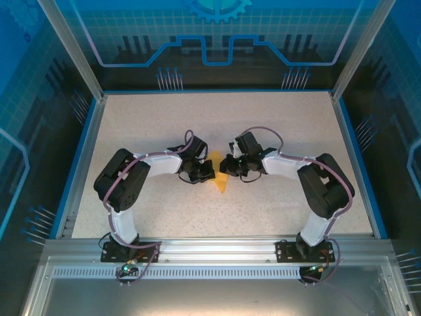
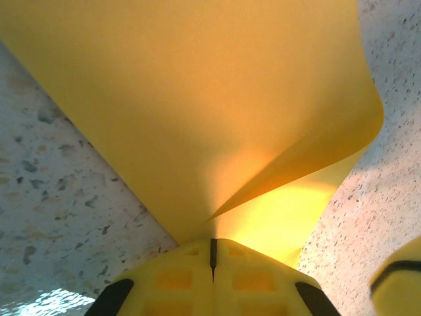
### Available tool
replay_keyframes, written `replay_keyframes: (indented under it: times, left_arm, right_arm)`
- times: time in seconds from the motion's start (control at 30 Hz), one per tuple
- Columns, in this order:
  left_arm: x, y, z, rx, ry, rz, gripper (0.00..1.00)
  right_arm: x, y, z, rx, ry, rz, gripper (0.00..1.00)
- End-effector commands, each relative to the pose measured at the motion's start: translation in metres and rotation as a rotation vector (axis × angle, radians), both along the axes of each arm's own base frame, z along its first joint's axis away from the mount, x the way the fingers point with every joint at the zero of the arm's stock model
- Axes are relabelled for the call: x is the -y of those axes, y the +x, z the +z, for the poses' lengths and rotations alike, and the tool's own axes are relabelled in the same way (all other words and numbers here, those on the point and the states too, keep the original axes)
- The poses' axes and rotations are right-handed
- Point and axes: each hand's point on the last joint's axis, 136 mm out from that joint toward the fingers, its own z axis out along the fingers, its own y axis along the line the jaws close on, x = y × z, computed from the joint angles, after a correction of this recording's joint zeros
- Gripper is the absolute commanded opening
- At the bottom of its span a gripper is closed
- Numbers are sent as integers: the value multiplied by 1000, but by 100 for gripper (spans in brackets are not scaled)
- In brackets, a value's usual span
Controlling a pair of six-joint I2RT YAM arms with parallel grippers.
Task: Fold a paper plane with a square sheet of paper (pick it up from the middle)
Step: Third fold the triangle at the center of the table.
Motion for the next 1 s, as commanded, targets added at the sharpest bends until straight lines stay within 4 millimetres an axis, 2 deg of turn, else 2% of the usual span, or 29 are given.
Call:
replay_keyframes:
  times: [0.0, 0.37, 0.6, 0.77, 0.9, 0.97]
  left_arm:
    - [-14, -11, -23, -53, 105, 4, 2]
    - [-14, -11, -21, -50, 106, 5, 2]
    - [-12, -9, -15, -38, 96, 5, 2]
    - [-3, -2, 8, 14, 35, 3, 3]
    - [9, 5, 36, 77, -57, 0, 6]
    - [12, 8, 43, 94, -79, 6, 7]
  right_arm:
    - [23, -8, -17, -20, -101, -6, 14]
    - [10, -3, -29, -42, -43, 46, 15]
    - [11, -12, -50, -102, -52, 55, 15]
    - [20, -18, -66, -139, -98, 49, 14]
    - [23, -21, -72, -150, -117, 49, 14]
    - [25, -22, -73, -151, -123, 48, 14]
